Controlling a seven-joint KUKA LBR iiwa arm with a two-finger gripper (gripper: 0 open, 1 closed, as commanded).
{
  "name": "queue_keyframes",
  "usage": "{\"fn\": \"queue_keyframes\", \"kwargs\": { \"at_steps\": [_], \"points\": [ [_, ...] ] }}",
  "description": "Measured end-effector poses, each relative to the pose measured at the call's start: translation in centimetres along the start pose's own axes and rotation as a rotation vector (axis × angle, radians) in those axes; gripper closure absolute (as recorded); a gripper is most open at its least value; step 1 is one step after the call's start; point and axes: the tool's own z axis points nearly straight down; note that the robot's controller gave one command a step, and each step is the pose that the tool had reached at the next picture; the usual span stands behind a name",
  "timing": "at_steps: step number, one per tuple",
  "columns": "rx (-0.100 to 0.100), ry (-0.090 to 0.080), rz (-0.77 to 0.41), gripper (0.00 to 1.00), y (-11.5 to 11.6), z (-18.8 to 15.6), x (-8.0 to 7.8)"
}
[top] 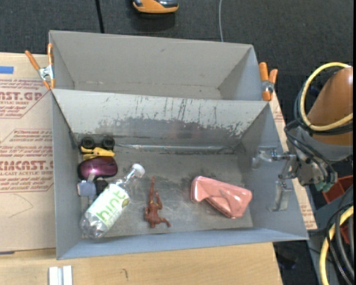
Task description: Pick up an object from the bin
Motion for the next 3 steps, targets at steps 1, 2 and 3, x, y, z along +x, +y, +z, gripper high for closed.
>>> {"fn": "queue_keyframes", "kwargs": {
  "at_steps": [1, 2, 3],
  "points": [
    [0.002, -0.008, -0.002, 1.0, 0.08, -0.36, -0.19],
    [0.002, -0.008, -0.003, 0.0, 0.1, -0.36, -0.19],
    [0.002, -0.008, -0.003, 0.0, 0.1, -0.36, -0.19]
  ]
}}
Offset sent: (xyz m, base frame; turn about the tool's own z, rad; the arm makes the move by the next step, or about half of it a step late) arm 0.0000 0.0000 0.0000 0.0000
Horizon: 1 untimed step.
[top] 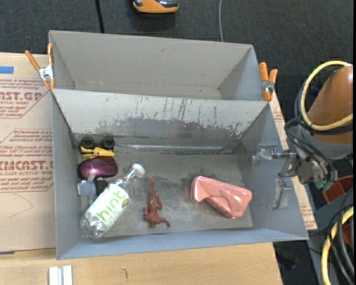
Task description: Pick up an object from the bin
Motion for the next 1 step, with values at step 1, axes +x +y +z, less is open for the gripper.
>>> {"fn": "queue_keyframes", "kwargs": {
  "at_steps": [1],
  "points": [
    [0.0, -0.006, 0.054, 0.0, 2.08, 5.68, -0.9]
  ]
}}
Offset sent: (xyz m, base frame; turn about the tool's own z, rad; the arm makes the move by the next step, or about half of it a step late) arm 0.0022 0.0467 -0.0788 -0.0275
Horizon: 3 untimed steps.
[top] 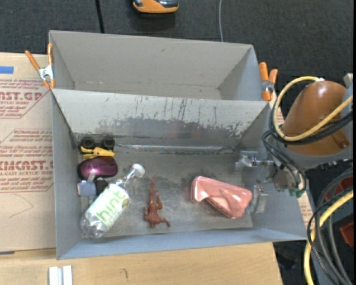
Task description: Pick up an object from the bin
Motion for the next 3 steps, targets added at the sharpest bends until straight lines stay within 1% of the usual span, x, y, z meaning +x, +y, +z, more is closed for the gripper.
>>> {"fn": "queue_keyframes", "kwargs": {
  "at_steps": [1, 2, 3],
  "points": [
    [-0.002, 0.007, 0.007, 0.0, 0.8, 2.1, 0.2],
    [-0.002, 0.007, -0.3, 0.0, 2.1, 2.3, -1.8],
    [0.001, -0.006, -0.307, 0.0, 4.0, 4.0, -2.1]
  ]
}}
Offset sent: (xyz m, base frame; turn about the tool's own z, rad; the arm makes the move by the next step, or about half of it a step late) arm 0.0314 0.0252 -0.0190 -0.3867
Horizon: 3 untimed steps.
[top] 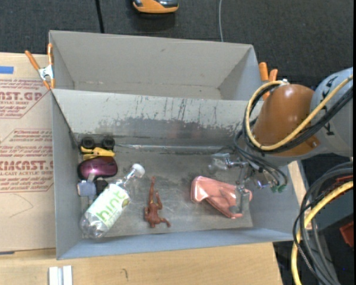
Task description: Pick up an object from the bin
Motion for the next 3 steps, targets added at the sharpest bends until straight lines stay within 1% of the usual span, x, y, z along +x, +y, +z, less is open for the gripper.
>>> {"fn": "queue_keyframes", "kwargs": {
  "at_steps": [1, 2, 3],
  "points": [
    [-0.006, 0.012, 0.088, 0.0, 1.7, 3.6, 0.4],
    [-0.004, 0.003, 0.075, 1.0, 2.1, 5.5, 0.1],
    [-0.003, 0.003, 0.075, 1.0, 2.1, 5.5, 0.1]
  ]
}}
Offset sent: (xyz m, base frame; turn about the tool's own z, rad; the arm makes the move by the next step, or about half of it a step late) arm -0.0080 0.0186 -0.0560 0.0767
